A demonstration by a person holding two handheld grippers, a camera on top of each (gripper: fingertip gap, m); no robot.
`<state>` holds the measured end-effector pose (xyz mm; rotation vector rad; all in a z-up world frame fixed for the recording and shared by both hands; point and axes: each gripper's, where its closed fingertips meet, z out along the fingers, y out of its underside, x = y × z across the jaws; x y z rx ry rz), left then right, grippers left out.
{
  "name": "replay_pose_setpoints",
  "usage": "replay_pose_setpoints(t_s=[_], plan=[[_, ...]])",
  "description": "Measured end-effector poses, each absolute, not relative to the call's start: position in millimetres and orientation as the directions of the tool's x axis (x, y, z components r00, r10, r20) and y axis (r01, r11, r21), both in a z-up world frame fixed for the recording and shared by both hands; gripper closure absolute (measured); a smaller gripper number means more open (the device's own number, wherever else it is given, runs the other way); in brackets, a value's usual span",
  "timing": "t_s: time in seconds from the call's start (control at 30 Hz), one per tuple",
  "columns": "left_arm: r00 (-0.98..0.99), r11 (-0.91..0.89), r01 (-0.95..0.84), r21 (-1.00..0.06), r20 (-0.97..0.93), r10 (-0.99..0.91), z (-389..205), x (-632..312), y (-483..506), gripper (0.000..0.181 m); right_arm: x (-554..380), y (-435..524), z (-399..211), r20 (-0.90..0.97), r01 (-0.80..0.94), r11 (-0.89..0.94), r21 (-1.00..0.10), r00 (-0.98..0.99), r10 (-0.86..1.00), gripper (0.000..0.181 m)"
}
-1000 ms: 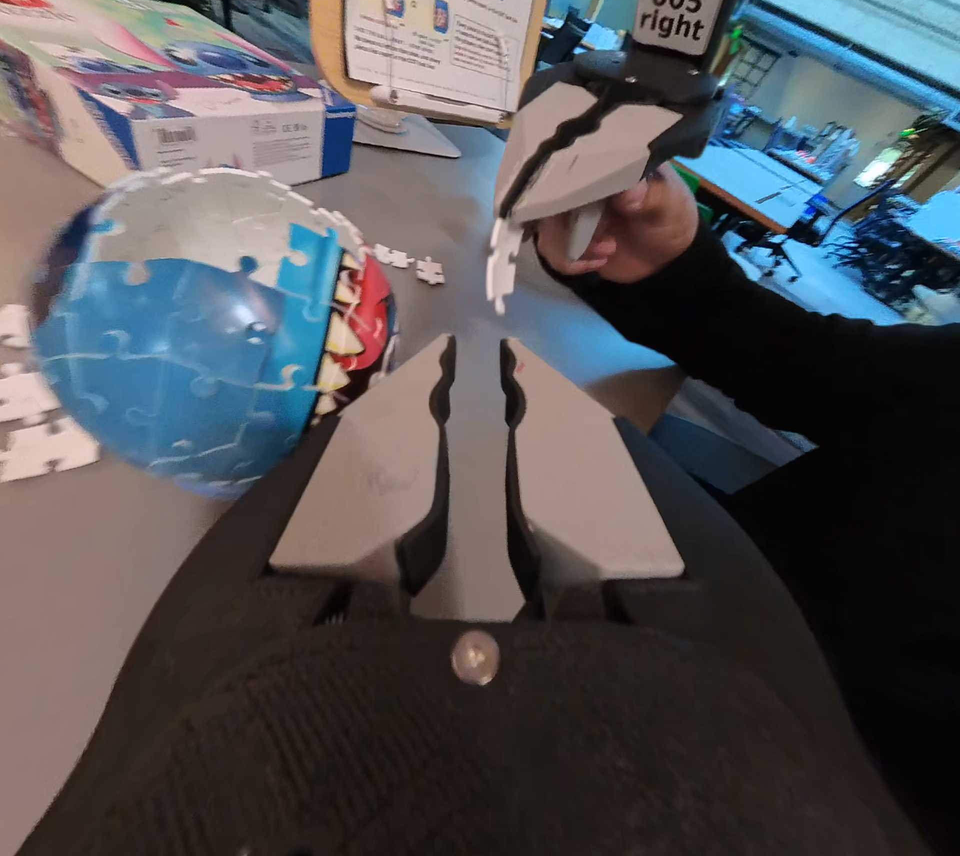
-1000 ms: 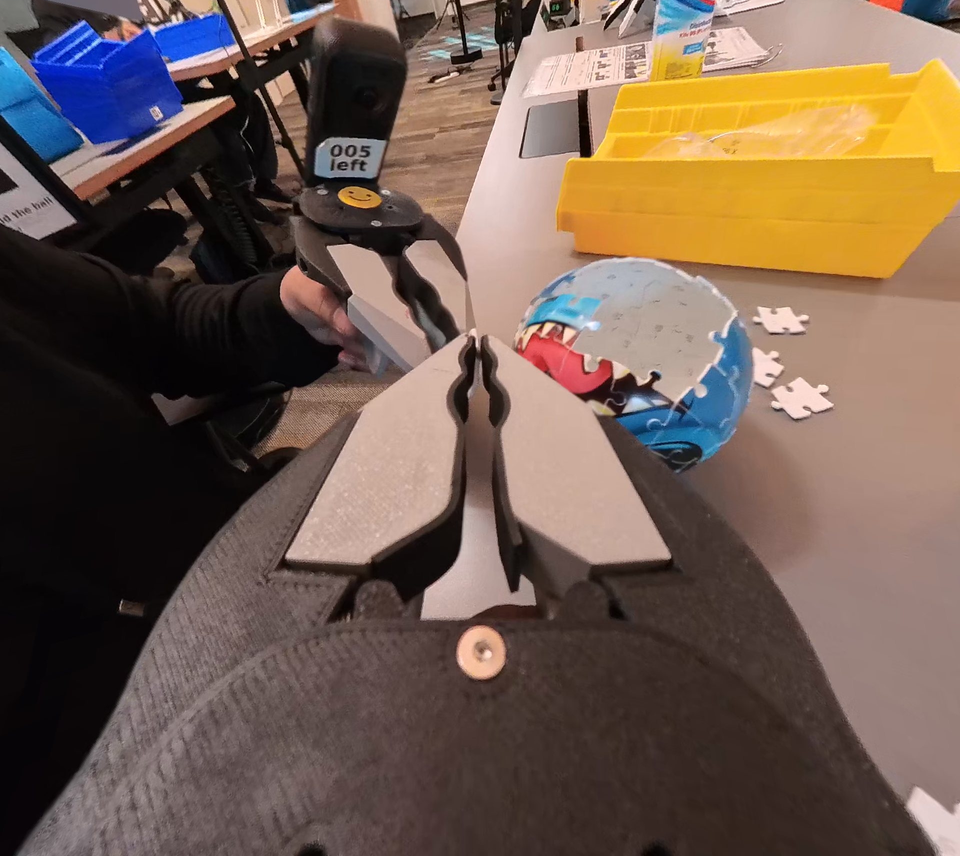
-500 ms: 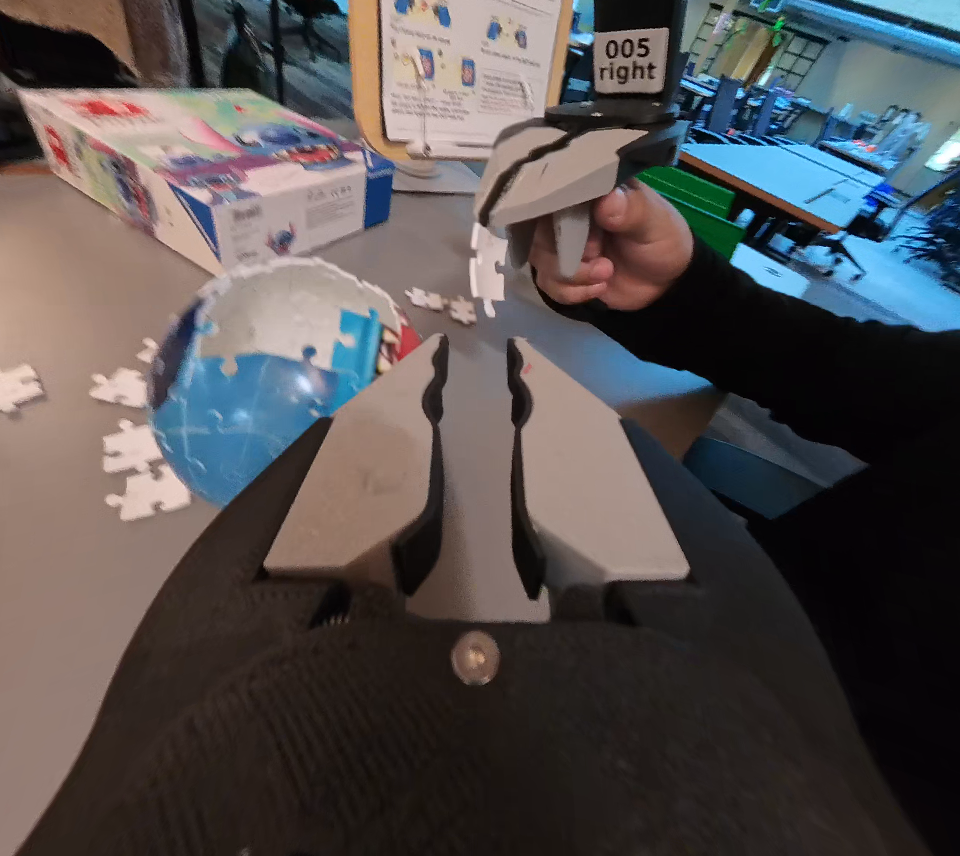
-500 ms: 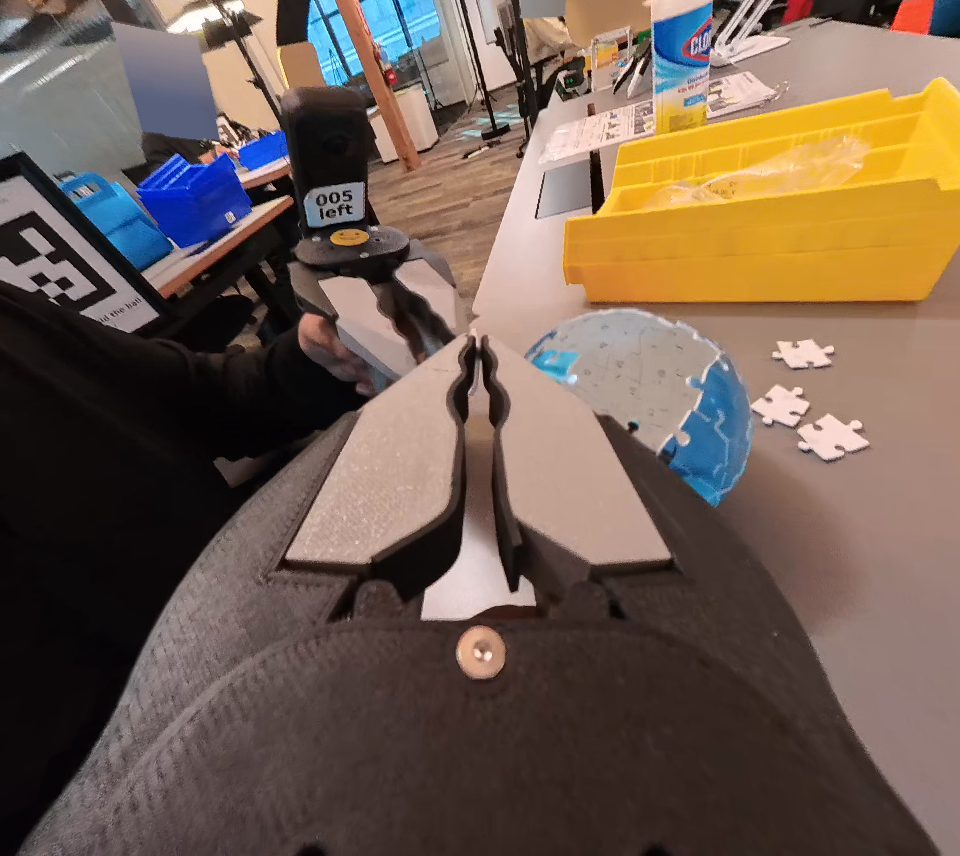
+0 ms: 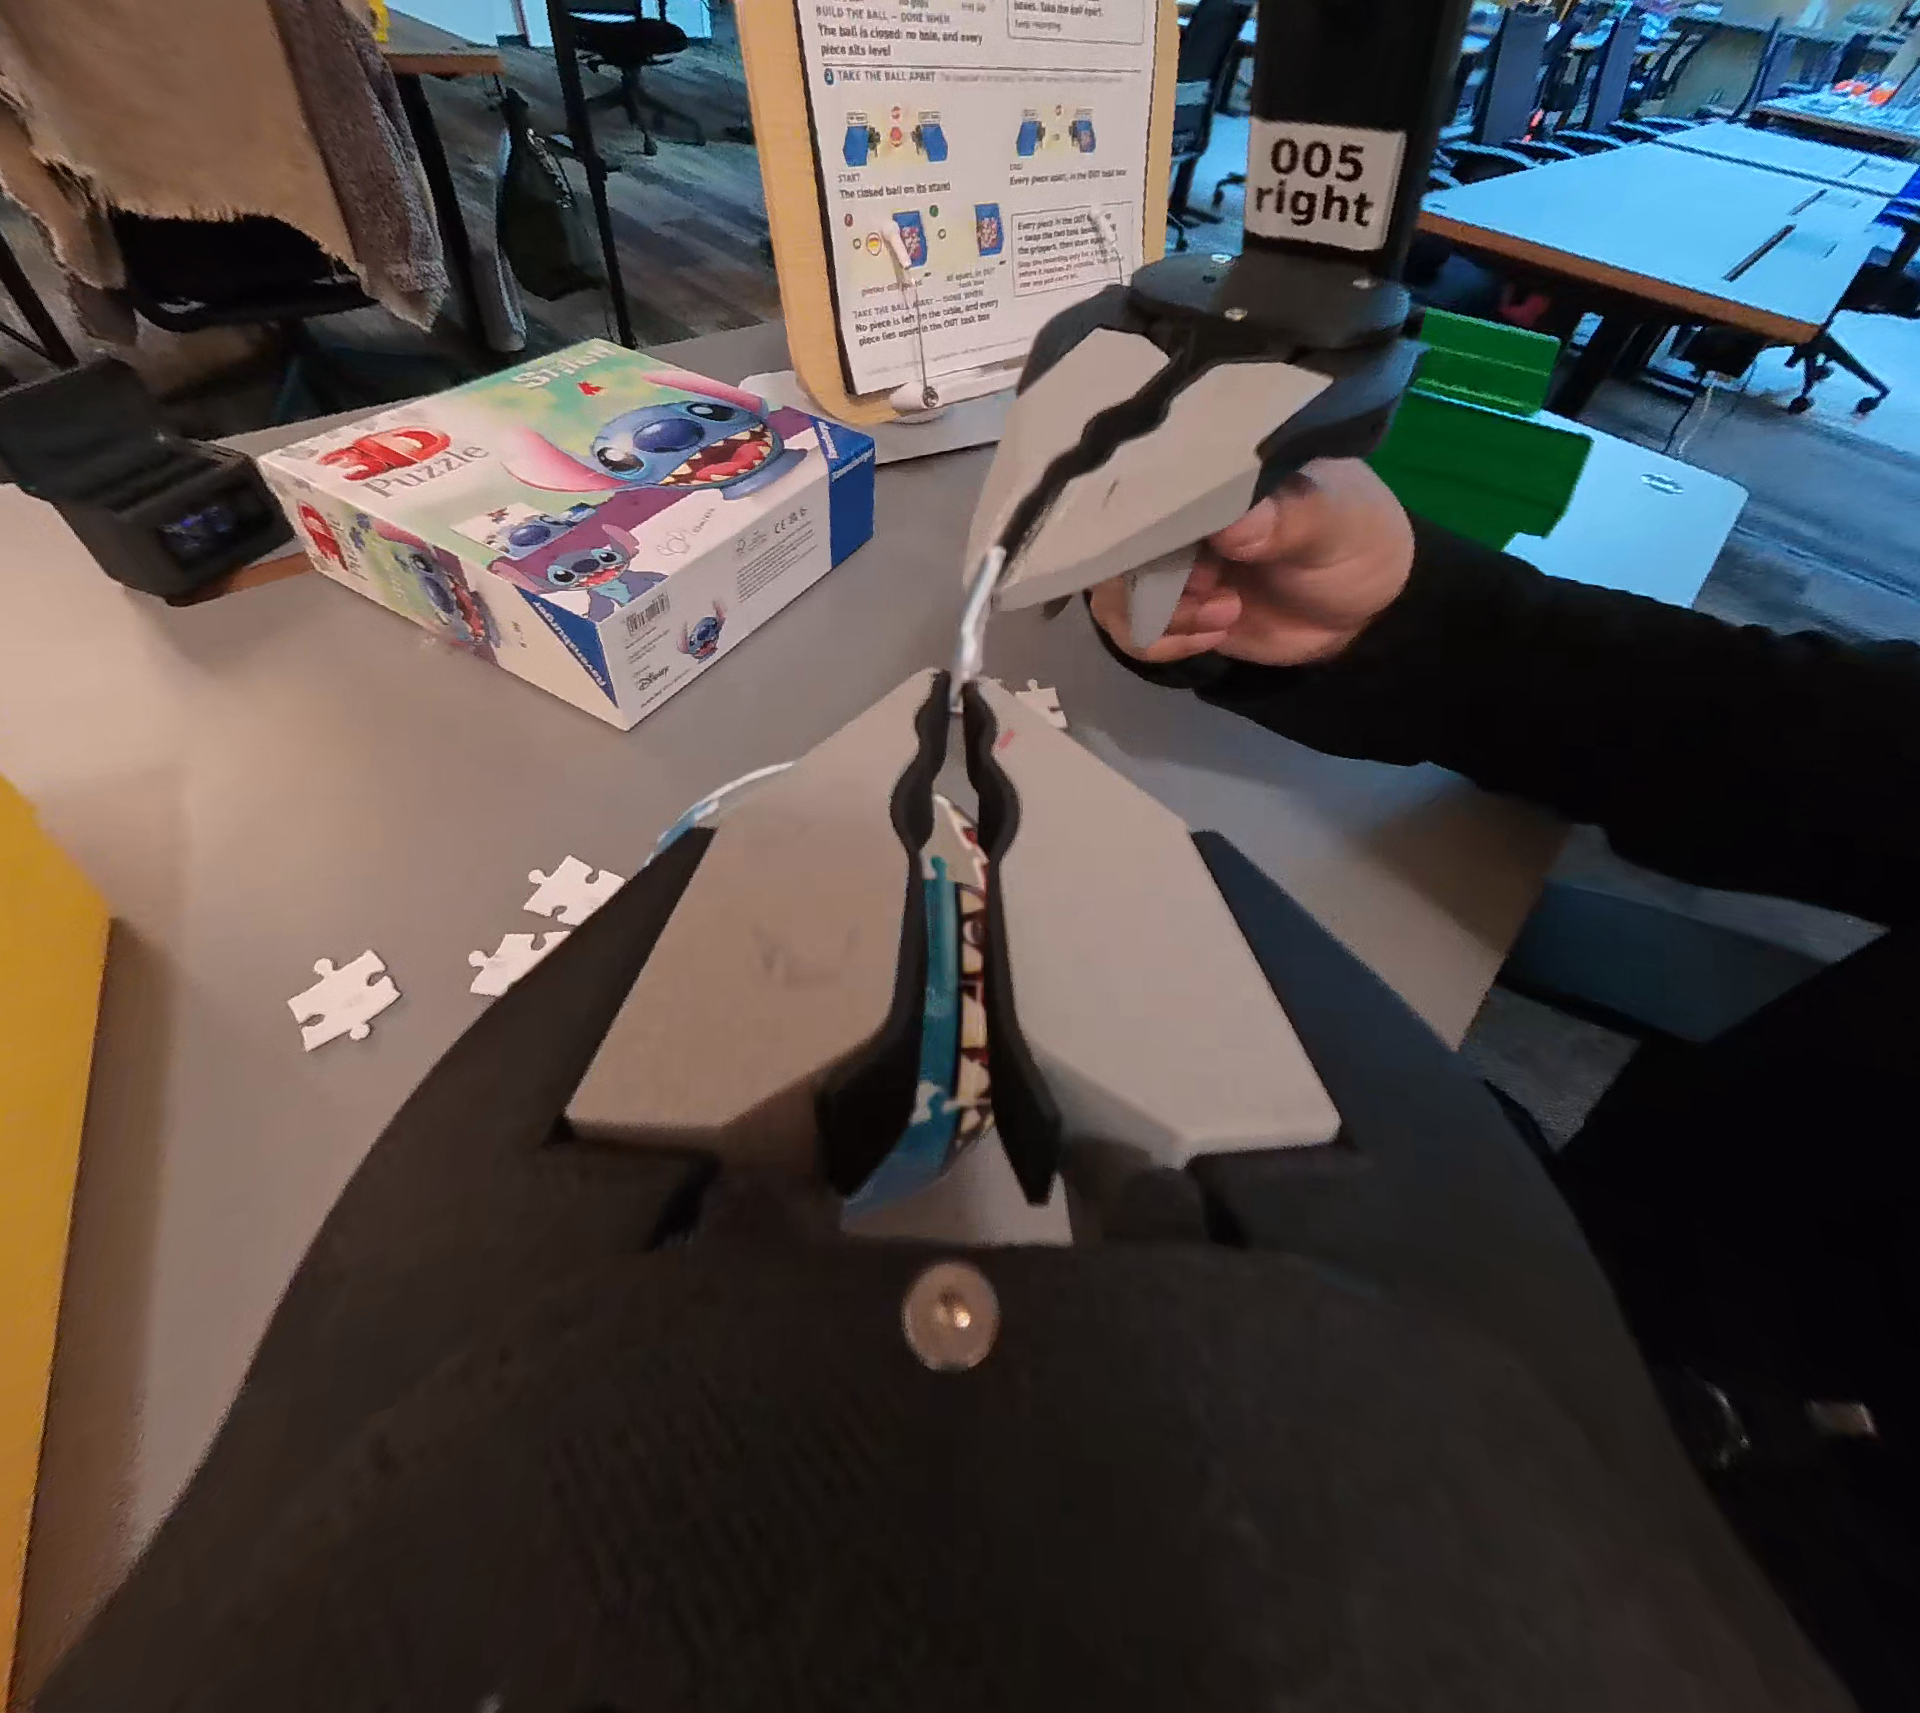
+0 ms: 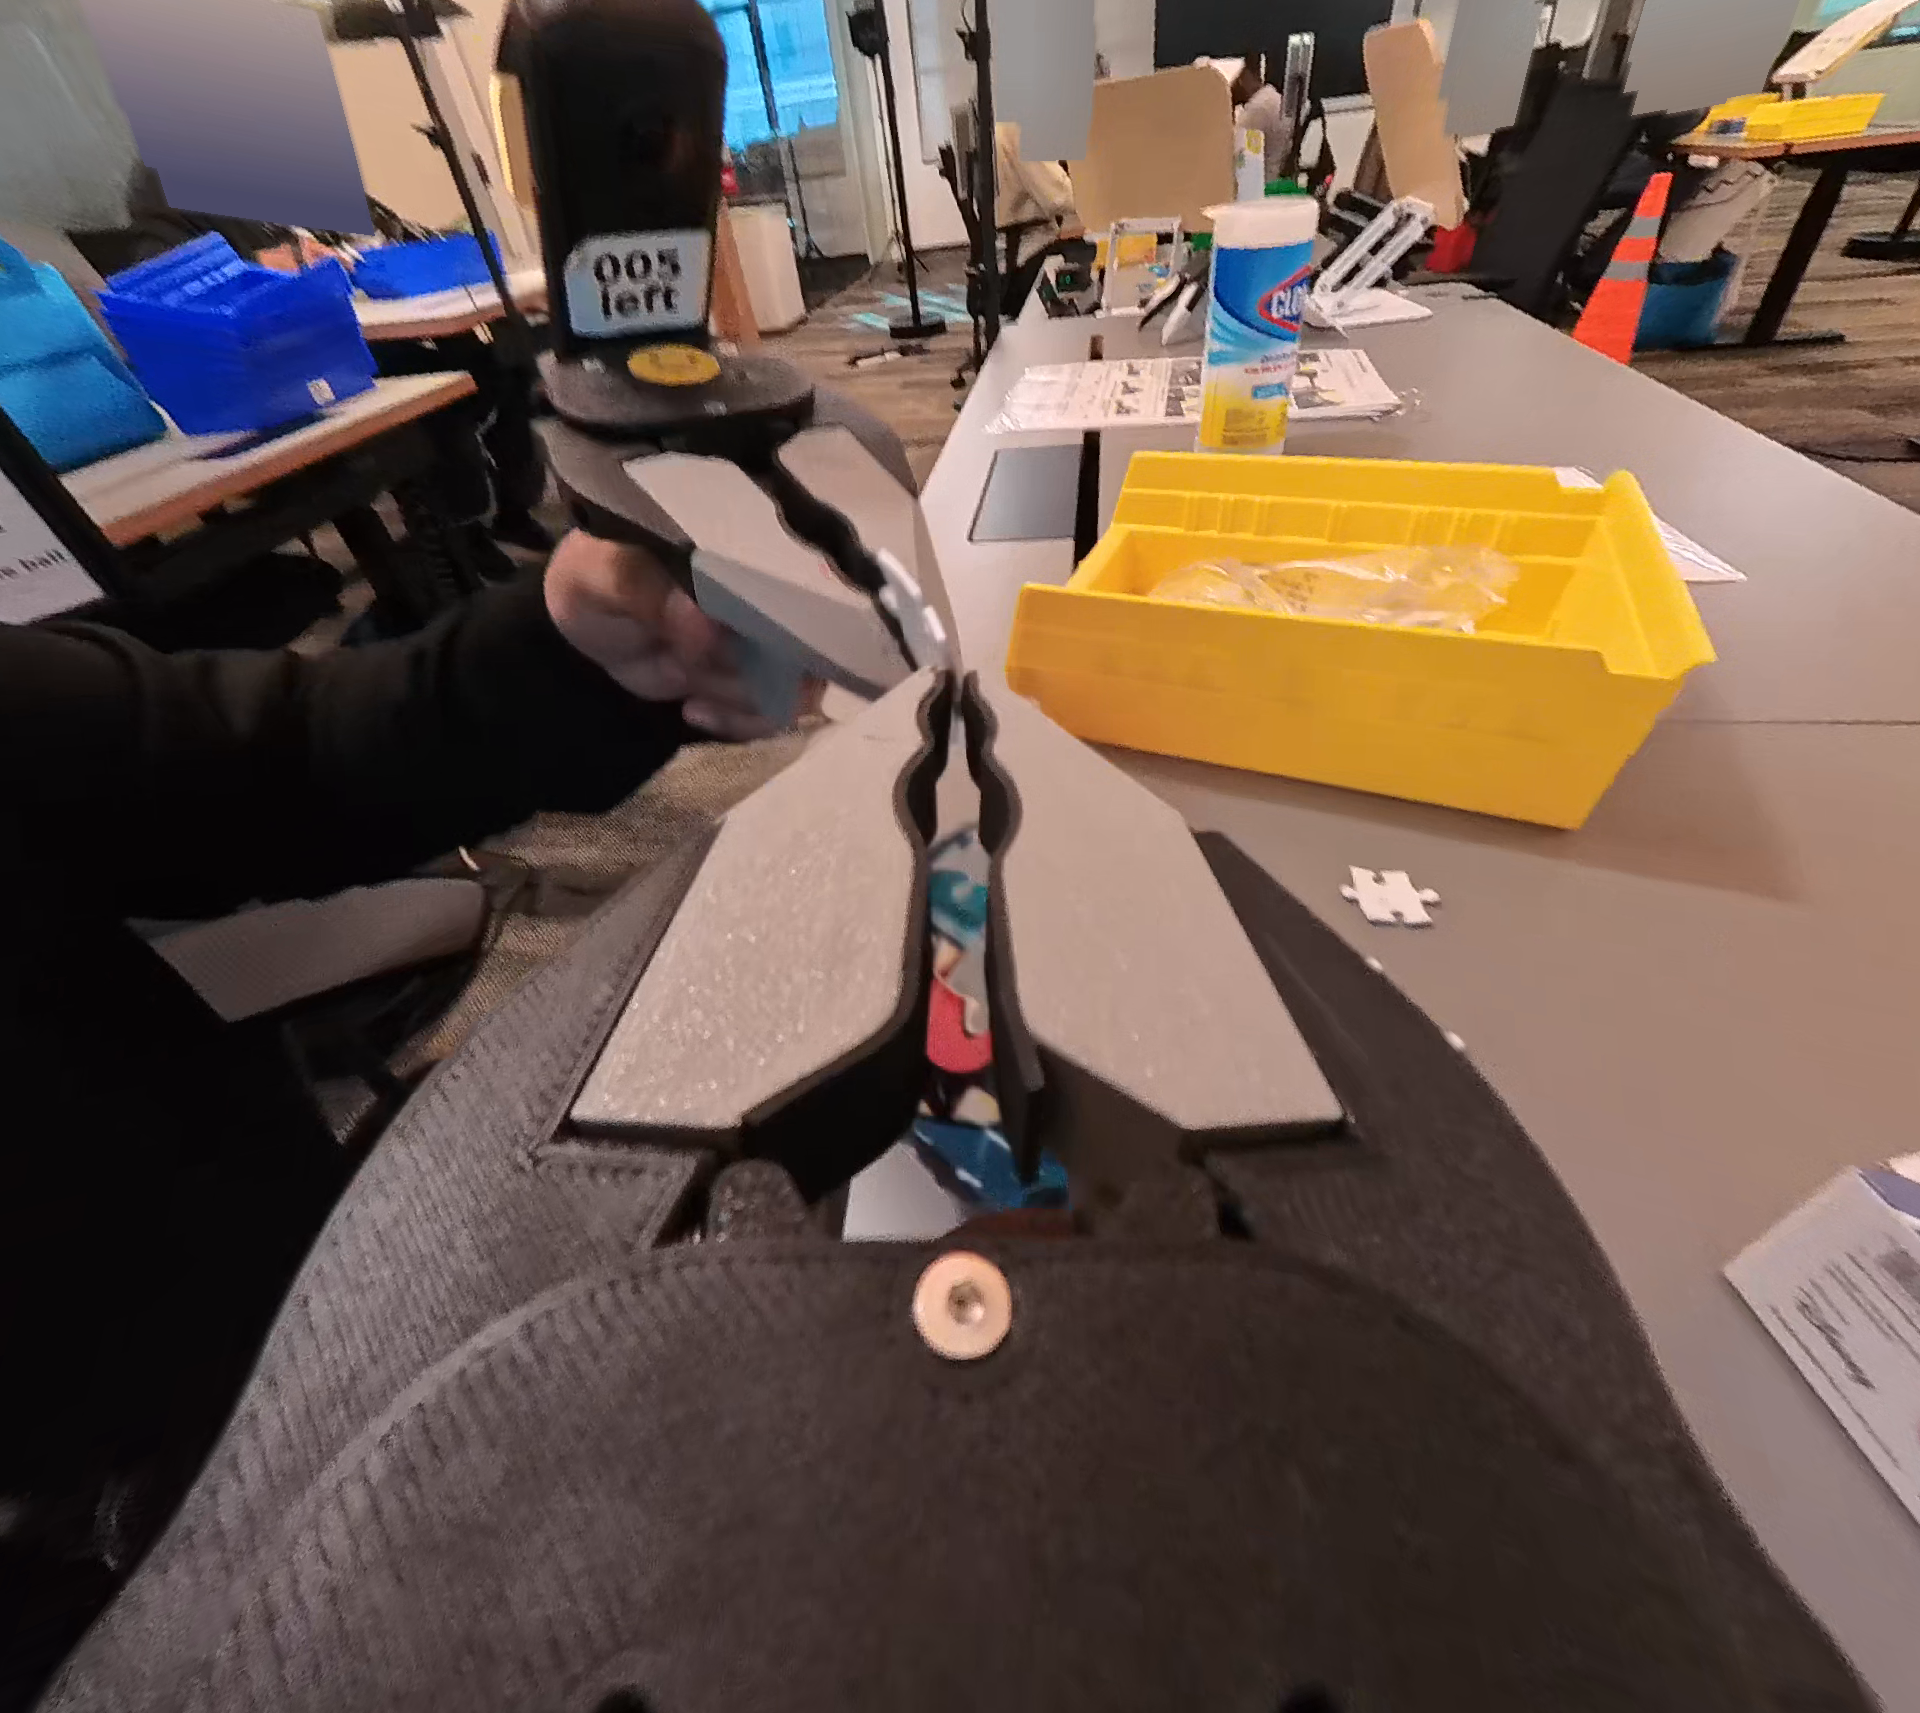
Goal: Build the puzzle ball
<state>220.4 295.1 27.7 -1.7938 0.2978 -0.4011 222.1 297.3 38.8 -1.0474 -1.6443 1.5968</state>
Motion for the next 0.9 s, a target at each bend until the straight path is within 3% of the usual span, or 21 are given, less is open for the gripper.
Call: replay_pose_setpoints(t_s=[0.27,0.4,0.5,0.77,0.9], plan=[[0.902,-0.38,-0.025,-0.925,0.143,-0.407,-5.8,203.0,319.8,0.181,211.9,322.0,3.6,-0.057,0.229,0.051,-0.972,-0.442,0.895,0.181],[0.908,-0.373,0.003,-0.928,0.159,-0.387,-6.5,192.4,323.7,0.173,209.0,328.4,-1.1,-0.08,0.241,0.029,-0.97,-0.433,0.898,0.181],[0.897,-0.373,0.018,-0.928,0.179,-0.404,-8.1,192.9,326.0,0.181,207.6,332.4,-3.0,-0.087,0.249,0.024,-0.968,-0.427,0.9,0.181],[0.894,-0.363,-0.01,-0.932,0.154,-0.42,-12.0,192.9,327.8,0.181,204.7,334.5,-10.4,-0.127,0.266,-0.009,-0.964,-0.431,0.894,0.181],[0.897,-0.356,-0.024,-0.934,0.138,-0.421,-10.4,188.0,328.3,0.172,203.1,334.4,-12.4,-0.138,0.267,-0.02,-0.964,-0.431,0.892,0.181]])
